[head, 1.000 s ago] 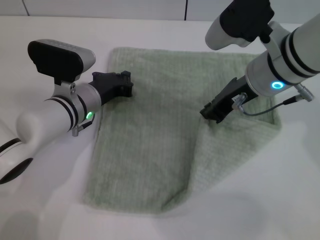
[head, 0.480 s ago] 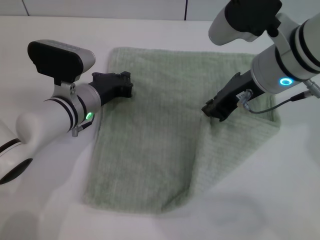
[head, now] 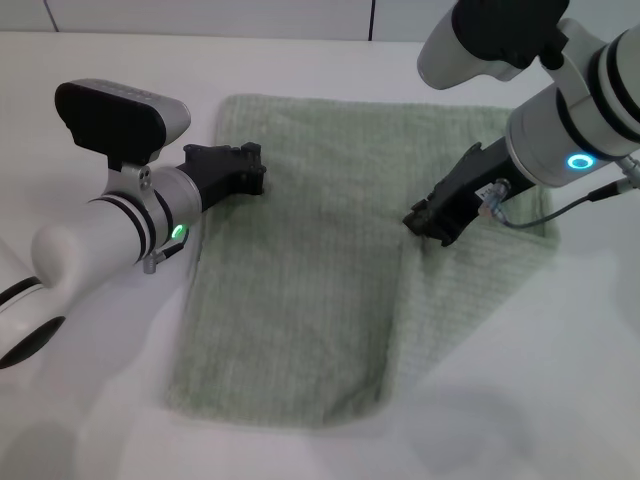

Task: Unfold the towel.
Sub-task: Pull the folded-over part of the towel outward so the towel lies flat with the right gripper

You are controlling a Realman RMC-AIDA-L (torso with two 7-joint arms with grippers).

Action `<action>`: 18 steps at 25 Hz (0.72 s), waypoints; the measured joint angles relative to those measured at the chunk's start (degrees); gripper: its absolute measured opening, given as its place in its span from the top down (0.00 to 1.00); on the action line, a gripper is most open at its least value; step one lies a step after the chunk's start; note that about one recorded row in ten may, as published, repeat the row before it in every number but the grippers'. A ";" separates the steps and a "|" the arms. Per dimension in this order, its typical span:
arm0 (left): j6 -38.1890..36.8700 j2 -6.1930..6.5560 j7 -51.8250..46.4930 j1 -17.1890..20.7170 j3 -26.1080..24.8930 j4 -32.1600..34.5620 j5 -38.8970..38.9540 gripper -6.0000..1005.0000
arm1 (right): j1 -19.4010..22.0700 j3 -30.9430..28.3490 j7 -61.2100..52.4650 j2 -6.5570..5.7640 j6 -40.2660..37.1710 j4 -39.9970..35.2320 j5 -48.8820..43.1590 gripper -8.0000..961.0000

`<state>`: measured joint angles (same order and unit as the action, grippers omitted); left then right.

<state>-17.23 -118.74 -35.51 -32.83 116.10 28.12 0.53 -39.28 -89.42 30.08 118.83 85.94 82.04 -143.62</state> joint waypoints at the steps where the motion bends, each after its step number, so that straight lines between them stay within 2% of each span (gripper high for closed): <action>1: 0.00 0.00 0.00 0.00 0.00 0.00 0.00 1.00 | 0.00 0.00 0.00 0.00 0.00 0.00 0.00 0.93; 18: 0.00 0.00 0.00 0.05 -0.13 0.00 -0.10 1.00 | 0.69 0.04 -2.16 0.08 5.57 5.78 -1.57 0.93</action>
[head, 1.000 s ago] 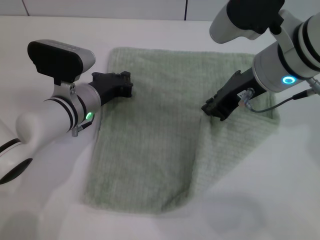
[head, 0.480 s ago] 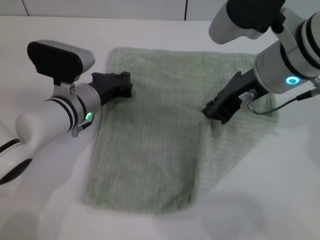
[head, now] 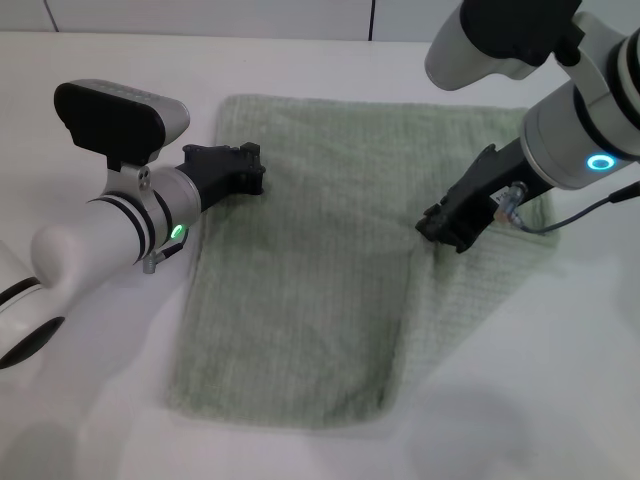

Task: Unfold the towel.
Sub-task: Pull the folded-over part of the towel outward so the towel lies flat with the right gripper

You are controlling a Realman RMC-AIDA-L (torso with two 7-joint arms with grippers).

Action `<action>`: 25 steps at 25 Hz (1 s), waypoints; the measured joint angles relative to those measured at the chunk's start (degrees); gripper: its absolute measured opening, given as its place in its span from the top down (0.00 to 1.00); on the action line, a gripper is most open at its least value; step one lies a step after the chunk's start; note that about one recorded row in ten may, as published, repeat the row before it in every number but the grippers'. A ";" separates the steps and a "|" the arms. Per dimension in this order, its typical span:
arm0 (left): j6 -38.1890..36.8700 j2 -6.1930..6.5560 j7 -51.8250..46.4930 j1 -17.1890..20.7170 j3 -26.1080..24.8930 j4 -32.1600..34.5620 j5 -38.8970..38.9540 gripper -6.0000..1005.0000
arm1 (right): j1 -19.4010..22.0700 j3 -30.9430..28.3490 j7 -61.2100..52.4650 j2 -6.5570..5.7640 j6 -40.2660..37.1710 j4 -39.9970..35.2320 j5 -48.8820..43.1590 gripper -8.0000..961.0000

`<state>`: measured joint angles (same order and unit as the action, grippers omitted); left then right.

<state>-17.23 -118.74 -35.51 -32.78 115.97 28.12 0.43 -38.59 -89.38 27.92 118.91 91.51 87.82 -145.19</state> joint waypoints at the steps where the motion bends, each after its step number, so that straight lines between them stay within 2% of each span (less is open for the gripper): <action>1: 0.00 0.00 0.00 0.00 0.00 0.00 0.00 1.00 | 0.02 0.00 -0.03 0.01 0.19 0.05 0.00 0.93; 25: 0.53 0.00 0.00 0.00 0.23 0.00 0.01 1.00 | 0.66 0.00 -0.94 0.02 3.79 2.37 -1.39 0.93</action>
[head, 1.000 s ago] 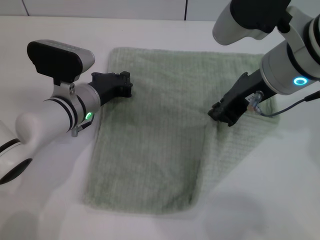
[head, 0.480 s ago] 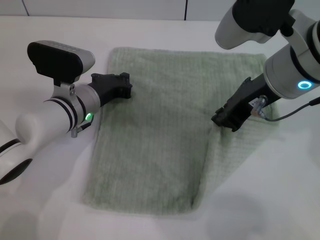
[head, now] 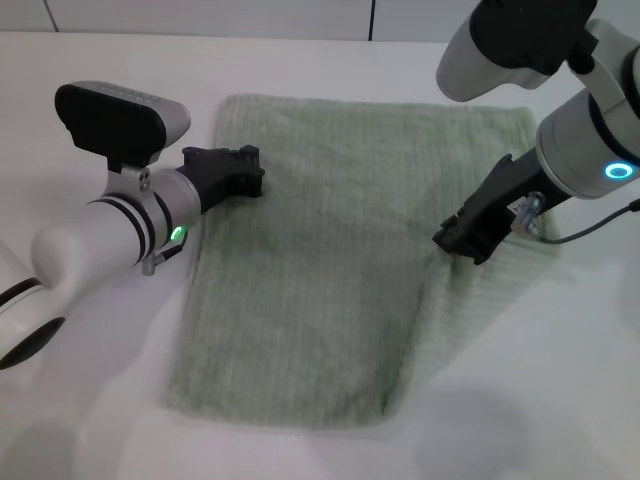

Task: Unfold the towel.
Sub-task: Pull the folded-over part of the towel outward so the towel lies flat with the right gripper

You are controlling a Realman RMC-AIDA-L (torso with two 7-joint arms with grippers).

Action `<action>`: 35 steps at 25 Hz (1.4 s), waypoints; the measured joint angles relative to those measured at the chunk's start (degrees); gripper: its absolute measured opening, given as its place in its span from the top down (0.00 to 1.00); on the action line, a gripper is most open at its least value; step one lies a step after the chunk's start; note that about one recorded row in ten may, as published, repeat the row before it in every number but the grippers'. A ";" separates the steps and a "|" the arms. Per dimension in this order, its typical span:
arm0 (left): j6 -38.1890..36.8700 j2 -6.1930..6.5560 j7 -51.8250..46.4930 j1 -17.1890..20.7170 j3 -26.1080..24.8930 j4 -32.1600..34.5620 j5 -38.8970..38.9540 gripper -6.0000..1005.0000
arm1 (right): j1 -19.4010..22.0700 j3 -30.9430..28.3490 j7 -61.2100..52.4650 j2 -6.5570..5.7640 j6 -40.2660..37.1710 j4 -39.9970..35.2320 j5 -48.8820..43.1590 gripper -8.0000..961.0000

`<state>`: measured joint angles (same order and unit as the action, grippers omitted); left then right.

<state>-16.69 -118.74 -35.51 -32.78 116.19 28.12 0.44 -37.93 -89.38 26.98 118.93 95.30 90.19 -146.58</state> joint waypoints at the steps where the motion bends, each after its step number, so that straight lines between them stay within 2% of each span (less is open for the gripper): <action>1: 0.00 0.00 0.00 0.00 0.00 0.00 0.00 1.00 | 0.02 0.00 -0.04 -0.01 0.19 0.05 -0.01 0.93; 35: -0.01 0.00 0.01 -0.03 -0.26 0.18 0.00 1.00 | 2.05 3.93 -3.63 -0.09 6.39 5.85 -2.89 0.93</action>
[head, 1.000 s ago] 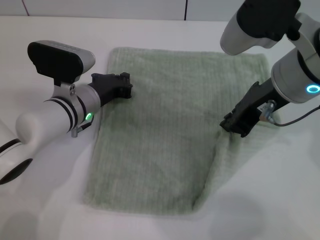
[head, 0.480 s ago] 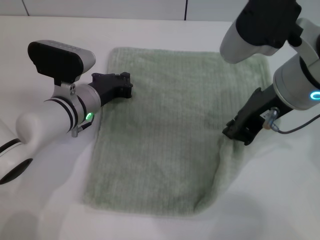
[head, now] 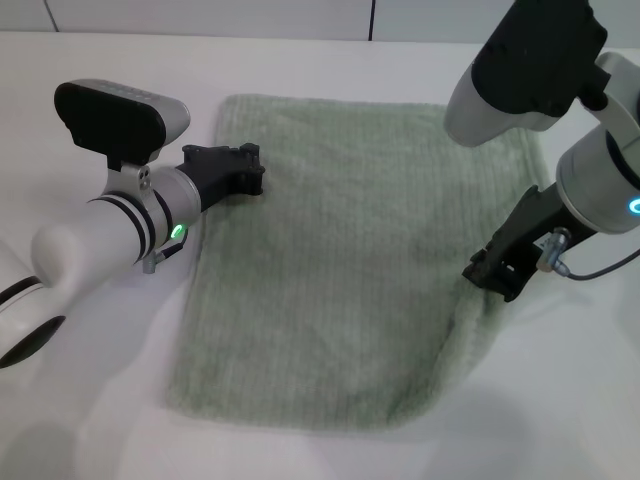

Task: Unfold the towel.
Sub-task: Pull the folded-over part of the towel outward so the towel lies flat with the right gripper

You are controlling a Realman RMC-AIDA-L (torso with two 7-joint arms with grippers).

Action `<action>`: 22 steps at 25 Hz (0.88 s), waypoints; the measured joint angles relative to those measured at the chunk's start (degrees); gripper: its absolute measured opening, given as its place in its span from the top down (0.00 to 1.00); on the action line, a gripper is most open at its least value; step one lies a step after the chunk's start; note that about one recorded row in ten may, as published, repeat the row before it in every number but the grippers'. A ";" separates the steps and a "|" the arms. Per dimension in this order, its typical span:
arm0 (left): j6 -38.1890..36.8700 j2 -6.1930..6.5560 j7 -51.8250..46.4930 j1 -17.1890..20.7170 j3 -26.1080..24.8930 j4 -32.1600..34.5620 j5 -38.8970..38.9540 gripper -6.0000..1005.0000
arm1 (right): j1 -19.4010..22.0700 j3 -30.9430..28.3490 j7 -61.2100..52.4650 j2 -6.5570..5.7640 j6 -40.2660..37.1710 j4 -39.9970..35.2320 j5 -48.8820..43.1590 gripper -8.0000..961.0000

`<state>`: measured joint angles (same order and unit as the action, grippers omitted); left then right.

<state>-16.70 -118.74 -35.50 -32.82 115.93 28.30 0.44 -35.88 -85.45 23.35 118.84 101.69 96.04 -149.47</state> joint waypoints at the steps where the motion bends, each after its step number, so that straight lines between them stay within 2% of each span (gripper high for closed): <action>1: 0.00 0.00 0.01 -0.02 0.00 0.00 0.00 1.00 | 0.13 0.22 -0.07 0.01 0.03 0.35 -0.01 0.93; 10: 0.00 0.00 0.05 -0.06 -0.01 -0.06 0.00 1.00 | 0.92 2.65 -1.86 -0.13 1.06 2.51 -1.21 0.93; 22: 0.20 0.04 0.08 -0.31 -0.01 -0.27 0.00 1.00 | 4.10 5.14 -1.91 -0.09 1.77 5.38 -1.67 0.93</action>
<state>-16.50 -118.70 -35.42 -33.13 115.92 28.03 0.44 -31.78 -80.30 21.44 118.74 103.46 101.42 -151.14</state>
